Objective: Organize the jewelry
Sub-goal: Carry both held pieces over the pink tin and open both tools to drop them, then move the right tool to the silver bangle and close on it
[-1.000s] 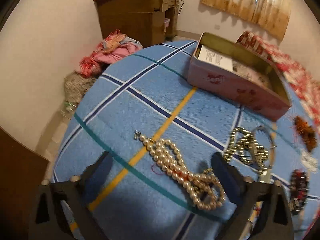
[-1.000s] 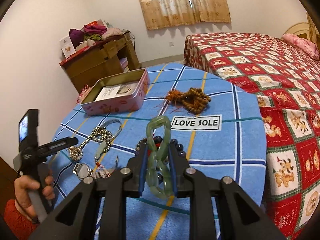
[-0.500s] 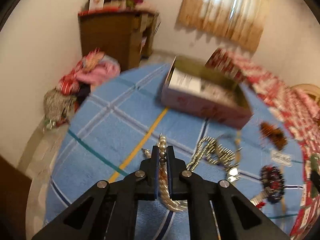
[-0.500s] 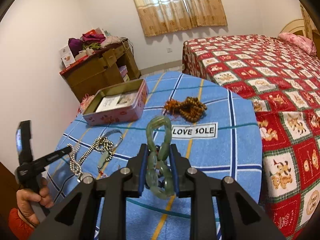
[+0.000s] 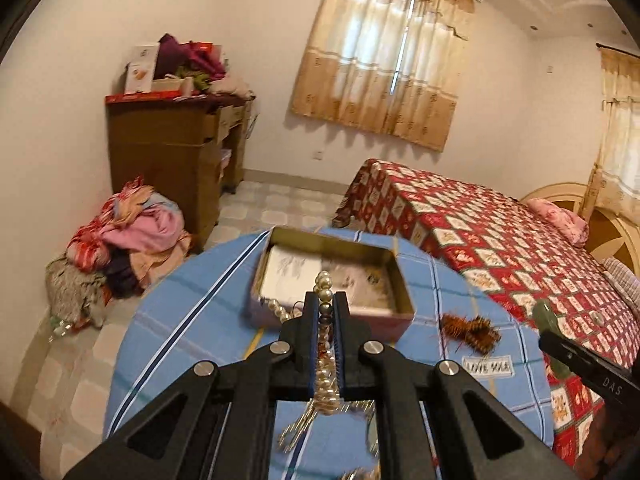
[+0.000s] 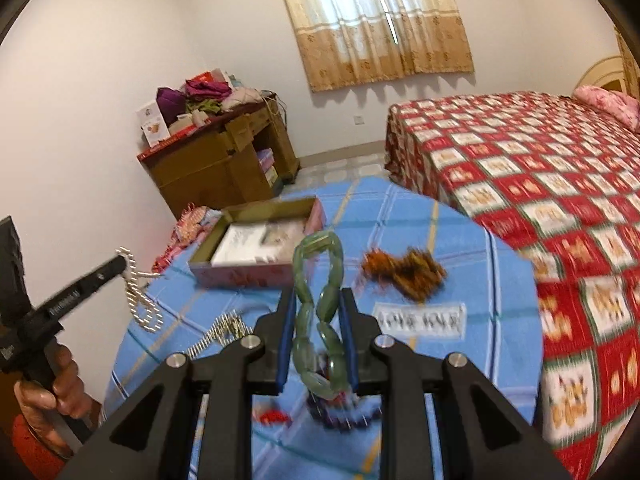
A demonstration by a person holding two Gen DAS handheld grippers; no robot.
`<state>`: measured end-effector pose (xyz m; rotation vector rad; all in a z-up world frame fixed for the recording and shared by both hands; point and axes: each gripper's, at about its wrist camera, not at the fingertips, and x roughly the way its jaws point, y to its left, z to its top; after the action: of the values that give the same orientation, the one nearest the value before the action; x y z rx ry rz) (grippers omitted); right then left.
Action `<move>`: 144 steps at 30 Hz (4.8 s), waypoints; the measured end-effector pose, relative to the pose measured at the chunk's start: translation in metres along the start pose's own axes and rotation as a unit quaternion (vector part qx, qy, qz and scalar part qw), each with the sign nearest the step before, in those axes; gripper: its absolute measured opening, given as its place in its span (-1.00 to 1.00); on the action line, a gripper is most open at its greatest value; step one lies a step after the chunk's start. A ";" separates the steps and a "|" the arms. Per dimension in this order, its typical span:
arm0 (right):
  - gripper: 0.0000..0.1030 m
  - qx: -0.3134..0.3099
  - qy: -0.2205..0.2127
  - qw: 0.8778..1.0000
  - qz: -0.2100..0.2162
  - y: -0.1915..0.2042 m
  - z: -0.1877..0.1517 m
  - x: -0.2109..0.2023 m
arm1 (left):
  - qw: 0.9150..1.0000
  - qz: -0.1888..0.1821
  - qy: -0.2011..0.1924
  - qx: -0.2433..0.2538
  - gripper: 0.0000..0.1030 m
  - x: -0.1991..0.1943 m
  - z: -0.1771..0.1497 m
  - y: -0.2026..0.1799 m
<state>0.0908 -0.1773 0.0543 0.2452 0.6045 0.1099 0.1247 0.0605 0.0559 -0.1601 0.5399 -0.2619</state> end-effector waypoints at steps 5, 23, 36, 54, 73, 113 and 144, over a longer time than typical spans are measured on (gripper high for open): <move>-0.51 0.005 0.015 0.999 0.038 0.018 0.036 0.062 | 1.000 0.005 0.003 0.011 -0.89 0.046 0.018 -0.007; 0.24 0.051 0.102 0.992 0.059 0.024 0.036 0.206 | 0.996 0.037 0.081 -0.006 -0.88 0.165 0.018 0.021; 0.36 0.081 -0.020 0.996 -0.027 -0.019 0.020 0.050 | 0.998 0.059 0.021 -0.015 0.63 0.050 0.020 0.030; 0.35 0.070 0.073 0.995 0.012 -0.005 -0.077 -0.008 | 0.994 0.090 0.066 0.011 0.63 -0.019 -0.065 0.013; 0.07 0.036 0.049 0.998 -0.004 0.002 -0.084 -0.022 | 0.985 0.082 0.142 0.052 0.63 0.017 -0.084 0.006; -0.84 0.004 0.052 0.999 0.013 0.011 -0.014 0.056 | 0.992 0.047 0.119 0.011 0.63 0.012 -0.076 0.037; -0.94 -0.049 0.031 0.998 -0.039 0.011 -0.002 0.089 | 0.991 0.030 0.126 0.025 0.63 0.030 -0.069 0.030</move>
<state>0.1620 -0.1506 0.0071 0.1243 0.6672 0.0714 0.1191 0.0748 -0.0235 -0.0627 0.7875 -0.2384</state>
